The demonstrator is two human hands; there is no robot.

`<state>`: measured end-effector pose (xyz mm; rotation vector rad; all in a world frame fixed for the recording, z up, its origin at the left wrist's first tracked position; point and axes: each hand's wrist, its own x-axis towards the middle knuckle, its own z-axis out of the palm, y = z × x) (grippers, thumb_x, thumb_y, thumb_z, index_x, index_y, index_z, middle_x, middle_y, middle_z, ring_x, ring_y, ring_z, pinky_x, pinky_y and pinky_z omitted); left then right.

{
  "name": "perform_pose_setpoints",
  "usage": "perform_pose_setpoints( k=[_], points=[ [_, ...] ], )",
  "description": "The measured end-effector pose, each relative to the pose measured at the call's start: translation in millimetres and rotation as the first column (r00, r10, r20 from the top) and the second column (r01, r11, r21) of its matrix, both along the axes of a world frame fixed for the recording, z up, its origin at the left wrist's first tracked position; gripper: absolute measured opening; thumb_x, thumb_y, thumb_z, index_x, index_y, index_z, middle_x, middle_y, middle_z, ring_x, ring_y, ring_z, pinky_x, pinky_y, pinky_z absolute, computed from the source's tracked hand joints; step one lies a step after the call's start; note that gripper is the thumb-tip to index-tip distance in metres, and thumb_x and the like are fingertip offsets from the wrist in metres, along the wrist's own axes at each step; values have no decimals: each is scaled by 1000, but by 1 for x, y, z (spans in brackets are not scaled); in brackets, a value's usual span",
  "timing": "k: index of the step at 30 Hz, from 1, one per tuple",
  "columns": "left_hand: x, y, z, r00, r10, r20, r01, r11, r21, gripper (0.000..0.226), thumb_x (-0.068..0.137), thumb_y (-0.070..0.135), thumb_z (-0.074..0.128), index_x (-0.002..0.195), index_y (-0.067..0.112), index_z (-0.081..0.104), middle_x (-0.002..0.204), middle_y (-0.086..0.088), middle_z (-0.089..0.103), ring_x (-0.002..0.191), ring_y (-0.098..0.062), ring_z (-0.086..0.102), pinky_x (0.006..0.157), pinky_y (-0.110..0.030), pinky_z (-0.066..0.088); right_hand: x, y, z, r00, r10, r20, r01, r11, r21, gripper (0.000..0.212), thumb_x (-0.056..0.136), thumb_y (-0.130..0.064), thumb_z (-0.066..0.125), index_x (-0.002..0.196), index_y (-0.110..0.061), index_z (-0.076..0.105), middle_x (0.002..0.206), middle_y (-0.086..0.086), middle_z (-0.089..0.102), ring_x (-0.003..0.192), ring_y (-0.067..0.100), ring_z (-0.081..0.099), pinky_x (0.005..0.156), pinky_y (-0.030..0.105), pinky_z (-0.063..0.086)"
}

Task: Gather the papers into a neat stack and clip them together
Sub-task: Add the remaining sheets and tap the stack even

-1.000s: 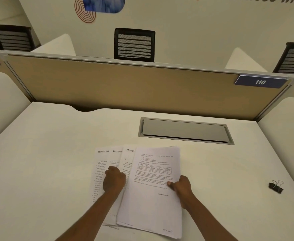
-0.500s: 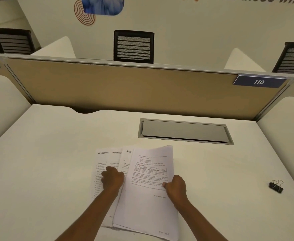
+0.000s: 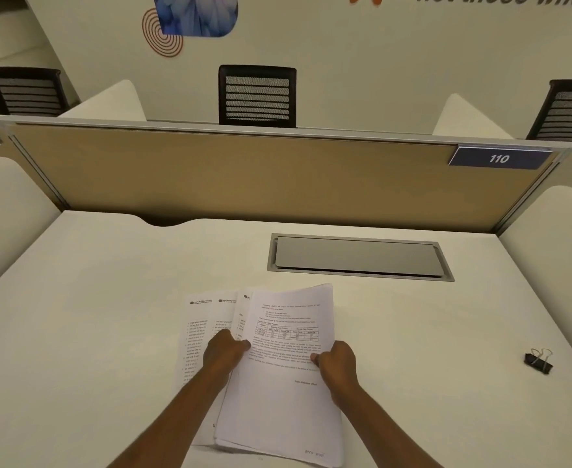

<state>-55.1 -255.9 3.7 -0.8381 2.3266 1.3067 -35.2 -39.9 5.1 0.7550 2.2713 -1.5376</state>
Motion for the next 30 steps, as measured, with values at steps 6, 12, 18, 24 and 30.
perform_pose_setpoints(
  k=[6,12,18,24,30],
  points=[
    [1,-2,-6,998,55,-26,-45,952,302,32,73,2,73,105,2,69,97,-14,73,90,-33,70,88,-46,56,1,1,0,1000,-24,-8,24,999,-39,15,79,0,67,93,-3,63,98,7,68,84,23,64,58,21,48],
    [7,9,-5,995,54,-80,-16,912,409,32,77,-10,67,104,5,69,101,-10,74,91,-28,70,84,-39,57,2,5,-11,1000,1,32,-5,992,127,34,71,-22,74,102,-12,62,107,8,62,100,29,60,84,44,56],
    [16,2,-3,986,63,-155,22,869,495,37,77,-6,69,109,13,66,106,-4,74,99,-25,70,88,-41,56,1,7,-12,998,61,-21,-58,991,121,38,65,-29,68,101,-18,64,105,2,65,111,26,55,87,45,55],
    [24,-1,2,973,79,-215,68,797,600,42,78,-5,68,116,14,64,111,-5,73,101,-26,70,88,-44,56,5,15,5,997,28,-66,-39,984,-174,31,80,-3,64,108,-15,67,102,1,73,89,21,70,82,41,59],
    [23,2,-1,965,47,-260,72,900,431,35,80,2,70,112,16,65,109,-1,73,99,-20,69,81,-32,57,9,16,5,989,48,-139,-81,967,-240,36,84,3,59,114,-17,61,107,-3,70,93,16,69,77,30,59]
  ],
)
